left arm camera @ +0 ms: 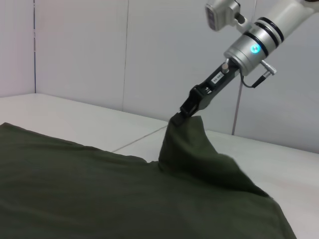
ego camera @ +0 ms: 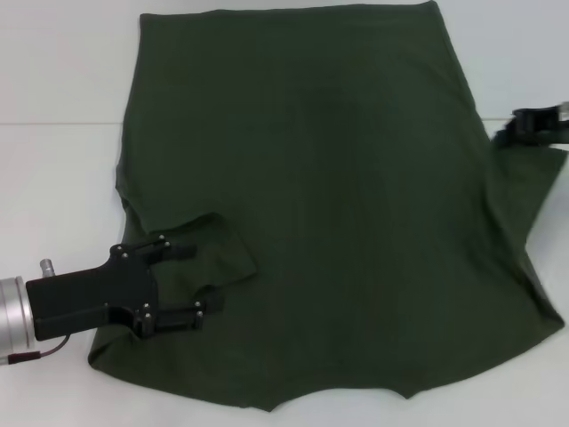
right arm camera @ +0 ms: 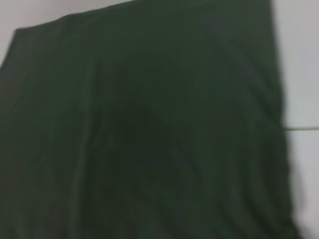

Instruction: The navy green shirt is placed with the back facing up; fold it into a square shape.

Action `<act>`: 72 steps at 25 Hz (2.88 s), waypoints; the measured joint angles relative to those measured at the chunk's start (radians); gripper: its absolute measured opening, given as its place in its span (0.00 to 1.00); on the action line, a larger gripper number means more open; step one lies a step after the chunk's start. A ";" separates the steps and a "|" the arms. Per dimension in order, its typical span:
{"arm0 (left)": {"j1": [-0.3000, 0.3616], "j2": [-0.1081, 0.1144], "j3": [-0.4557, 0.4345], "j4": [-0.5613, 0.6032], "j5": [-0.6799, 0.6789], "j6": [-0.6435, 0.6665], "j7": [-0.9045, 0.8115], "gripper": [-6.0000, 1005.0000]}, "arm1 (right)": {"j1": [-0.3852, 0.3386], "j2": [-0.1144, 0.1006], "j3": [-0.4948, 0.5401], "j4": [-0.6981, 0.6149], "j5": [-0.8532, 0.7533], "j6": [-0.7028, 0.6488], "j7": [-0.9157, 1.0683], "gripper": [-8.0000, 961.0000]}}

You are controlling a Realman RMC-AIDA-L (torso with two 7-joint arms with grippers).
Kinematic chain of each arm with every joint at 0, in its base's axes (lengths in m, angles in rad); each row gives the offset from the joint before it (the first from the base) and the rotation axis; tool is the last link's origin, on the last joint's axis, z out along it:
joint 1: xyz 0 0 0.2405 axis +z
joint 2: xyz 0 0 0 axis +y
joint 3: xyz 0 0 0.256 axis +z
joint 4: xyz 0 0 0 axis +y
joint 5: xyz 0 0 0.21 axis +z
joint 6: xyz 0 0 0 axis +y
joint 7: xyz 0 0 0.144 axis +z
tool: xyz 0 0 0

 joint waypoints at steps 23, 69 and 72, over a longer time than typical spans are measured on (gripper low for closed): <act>0.003 -0.002 0.000 -0.005 -0.001 -0.009 -0.038 0.86 | -0.046 0.035 -0.095 -0.009 0.334 -0.052 -0.118 0.36; -0.073 0.148 -0.250 0.047 0.571 0.036 -1.369 0.86 | -0.450 0.171 -0.105 0.059 0.691 -0.296 -1.560 0.93; -0.075 0.148 -0.249 0.020 0.572 0.016 -1.365 0.86 | -0.450 0.171 -0.105 0.058 0.692 -0.296 -1.561 0.93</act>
